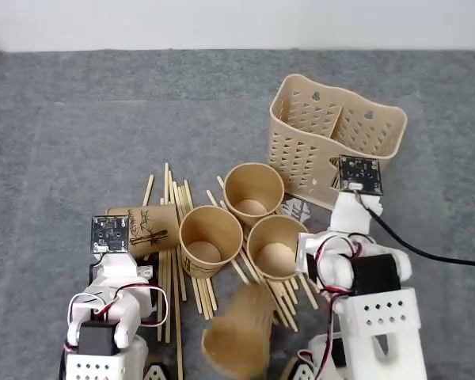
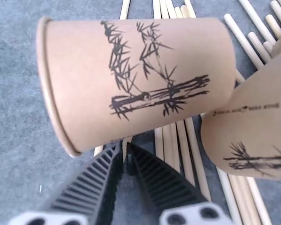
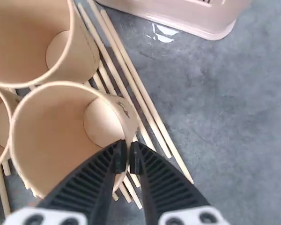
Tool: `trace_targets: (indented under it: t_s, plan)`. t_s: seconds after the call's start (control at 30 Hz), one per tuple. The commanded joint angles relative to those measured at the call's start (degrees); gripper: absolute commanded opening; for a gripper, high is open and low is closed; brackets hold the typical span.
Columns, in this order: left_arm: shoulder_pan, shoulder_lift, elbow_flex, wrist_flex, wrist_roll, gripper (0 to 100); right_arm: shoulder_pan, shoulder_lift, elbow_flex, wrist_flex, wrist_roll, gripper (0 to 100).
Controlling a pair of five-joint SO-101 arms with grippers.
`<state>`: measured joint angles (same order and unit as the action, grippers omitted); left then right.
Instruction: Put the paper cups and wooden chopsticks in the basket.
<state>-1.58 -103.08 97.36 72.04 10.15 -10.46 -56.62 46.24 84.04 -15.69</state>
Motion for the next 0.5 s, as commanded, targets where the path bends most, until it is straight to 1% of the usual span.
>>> trace_targets:
  t_s: [0.0, 0.07, 0.23, 0.47]
  plan:
    - [0.09, -0.97, -0.92, 0.18, -0.26, 1, 1.71, -0.13, -10.02, 4.26, 0.18, 0.8]
    - [0.09, -0.97, -0.92, 0.18, -0.26, 1, 1.89, 0.04, -15.03, 7.25, 1.76, 0.8]
    - [0.09, -0.97, -0.92, 0.18, -0.26, 1, 1.89, 0.04, -26.9, 11.56, 2.64, 0.8]
    - [0.09, -0.97, -0.92, 0.18, -0.26, 1, 1.98, 2.33, -43.87, 9.01, 3.43, 0.7]
